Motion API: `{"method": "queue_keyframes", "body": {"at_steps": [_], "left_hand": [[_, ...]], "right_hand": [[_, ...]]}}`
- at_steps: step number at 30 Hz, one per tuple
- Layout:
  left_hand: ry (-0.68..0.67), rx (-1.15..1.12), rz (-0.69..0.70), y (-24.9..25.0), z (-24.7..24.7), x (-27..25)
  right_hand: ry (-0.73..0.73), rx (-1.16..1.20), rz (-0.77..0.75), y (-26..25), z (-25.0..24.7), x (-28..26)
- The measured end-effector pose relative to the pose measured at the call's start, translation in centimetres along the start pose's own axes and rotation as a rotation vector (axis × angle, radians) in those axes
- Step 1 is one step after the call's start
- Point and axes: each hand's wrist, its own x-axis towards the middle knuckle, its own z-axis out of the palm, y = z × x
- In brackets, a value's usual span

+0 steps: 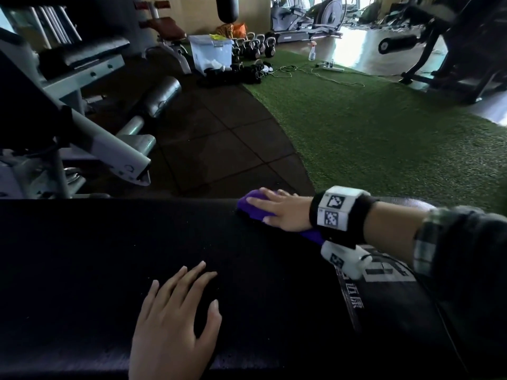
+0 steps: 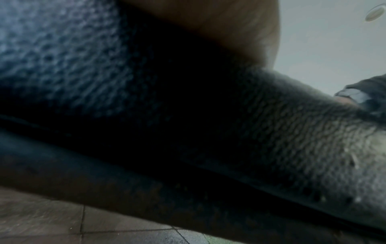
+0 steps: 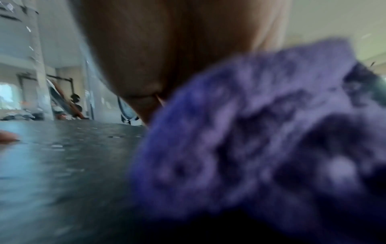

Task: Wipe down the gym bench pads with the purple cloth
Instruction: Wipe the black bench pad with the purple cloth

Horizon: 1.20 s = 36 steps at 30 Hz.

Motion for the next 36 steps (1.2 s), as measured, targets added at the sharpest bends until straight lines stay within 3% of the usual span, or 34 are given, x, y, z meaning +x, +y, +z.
{"method": "queue_keyframes", "body": {"at_steps": [3, 6, 8, 11, 15, 17, 21, 25, 28, 32, 36], "left_hand": [[-0.007, 0.006, 0.007, -0.1, 0.1, 0.0], [-0.017, 0.016, 0.008, -0.2, 0.2, 0.0], [-0.019, 0.017, 0.008, -0.2, 0.2, 0.1], [-0.012, 0.019, 0.001, -0.2, 0.3, 0.1], [-0.006, 0.011, 0.003, 0.0, 0.1, 0.1], [-0.009, 0.009, -0.011, 0.1, 0.0, 0.0], [-0.002, 0.008, -0.008, 0.0, 0.0, 0.0], [0.012, 0.011, 0.006, -0.1, 0.2, 0.0], [0.019, 0.007, 0.009, -0.1, 0.3, 0.0], [0.028, 0.003, 0.017, -0.1, 0.3, 0.0], [0.011, -0.017, -0.007, 0.1, 0.0, 0.1]], "right_hand": [[-0.015, -0.025, -0.202, -0.5, 1.8, -2.4], [-0.044, 0.068, -0.375, 2.4, 3.1, -5.9], [-0.06, 0.134, -0.332, 5.0, 2.9, -7.2], [-0.043, 0.12, -0.137, 7.3, 1.5, -6.2], [0.027, 0.039, 0.037, 5.5, -0.5, -1.6], [0.029, -0.002, 0.018, 3.3, -1.1, 0.0], [-0.014, -0.023, -0.231, -0.2, -0.1, -0.5], [-0.074, 0.074, -0.41, 2.0, 2.1, -4.4], [-0.099, 0.117, -0.289, 5.2, 1.1, -5.7], [-0.004, 0.016, -0.056, 6.0, -0.6, -2.2], [0.041, -0.061, -0.08, 2.1, -1.4, 0.9]]}}
